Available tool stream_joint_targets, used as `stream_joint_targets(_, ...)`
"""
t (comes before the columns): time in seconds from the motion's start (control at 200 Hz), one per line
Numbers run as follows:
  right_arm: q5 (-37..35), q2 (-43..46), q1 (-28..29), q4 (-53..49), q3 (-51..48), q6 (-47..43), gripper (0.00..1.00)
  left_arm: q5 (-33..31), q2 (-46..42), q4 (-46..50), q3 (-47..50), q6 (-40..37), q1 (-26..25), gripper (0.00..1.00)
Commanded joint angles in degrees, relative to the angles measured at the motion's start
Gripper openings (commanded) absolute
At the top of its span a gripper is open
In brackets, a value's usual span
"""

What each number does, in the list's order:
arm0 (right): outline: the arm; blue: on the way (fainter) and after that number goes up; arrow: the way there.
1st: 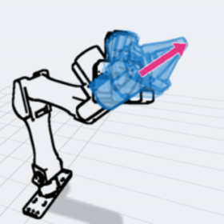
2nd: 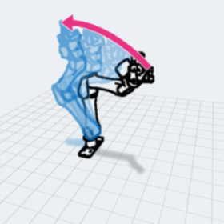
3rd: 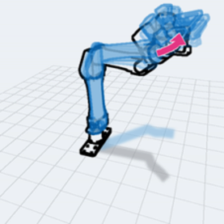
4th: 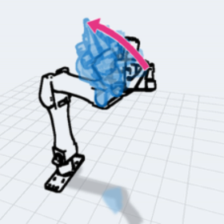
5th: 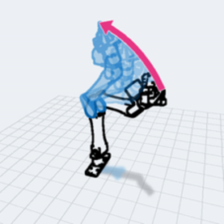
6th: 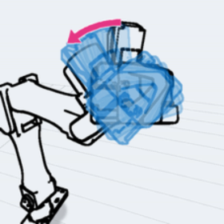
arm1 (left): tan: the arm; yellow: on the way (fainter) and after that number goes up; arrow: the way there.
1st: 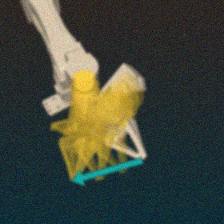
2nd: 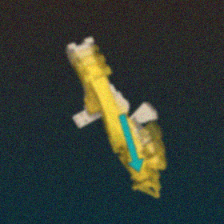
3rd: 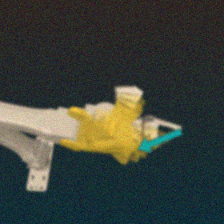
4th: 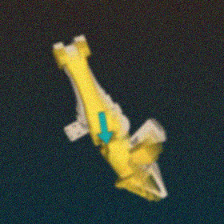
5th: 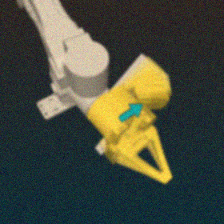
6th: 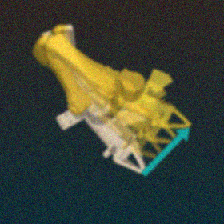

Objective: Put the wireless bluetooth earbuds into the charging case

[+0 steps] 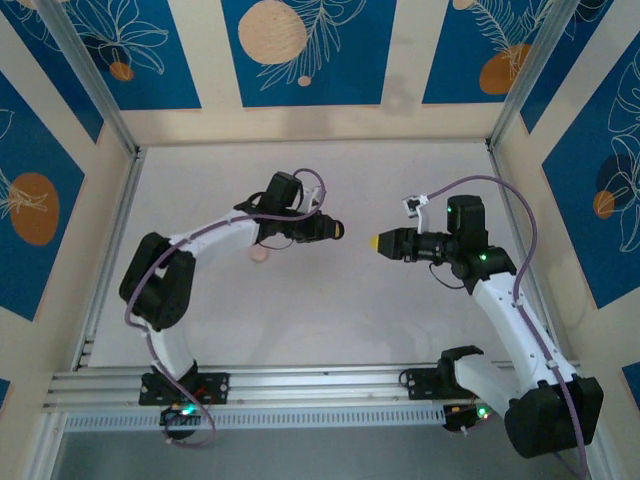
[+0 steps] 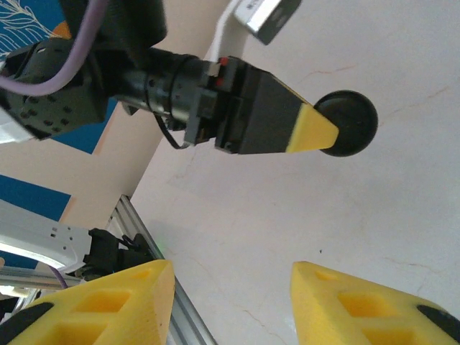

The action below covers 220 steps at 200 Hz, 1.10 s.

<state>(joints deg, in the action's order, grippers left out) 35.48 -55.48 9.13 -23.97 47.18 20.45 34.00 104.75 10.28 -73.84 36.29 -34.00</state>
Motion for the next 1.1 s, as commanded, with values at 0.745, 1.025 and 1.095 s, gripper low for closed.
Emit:
stream_joint_targets(0.745, -0.77, 1.07, -0.34, 0.23, -1.39, -1.11, 0.46, 6.24, 17.14, 0.37, -7.99, 12.29, -0.38, 0.25)
stream_joint_targets(1.025, -0.7, 0.9, -0.34, 0.5, -1.47, -1.02, 0.46, 6.09, 19.91, -3.02, -9.42, 15.27, -1.68, 0.26)
stream_joint_targets(1.095, -0.69, 0.9, -0.34, 0.5, -1.55, -0.98, 0.46, 5.91, 20.61, -3.59, -10.06, 15.87, -1.95, 0.26)
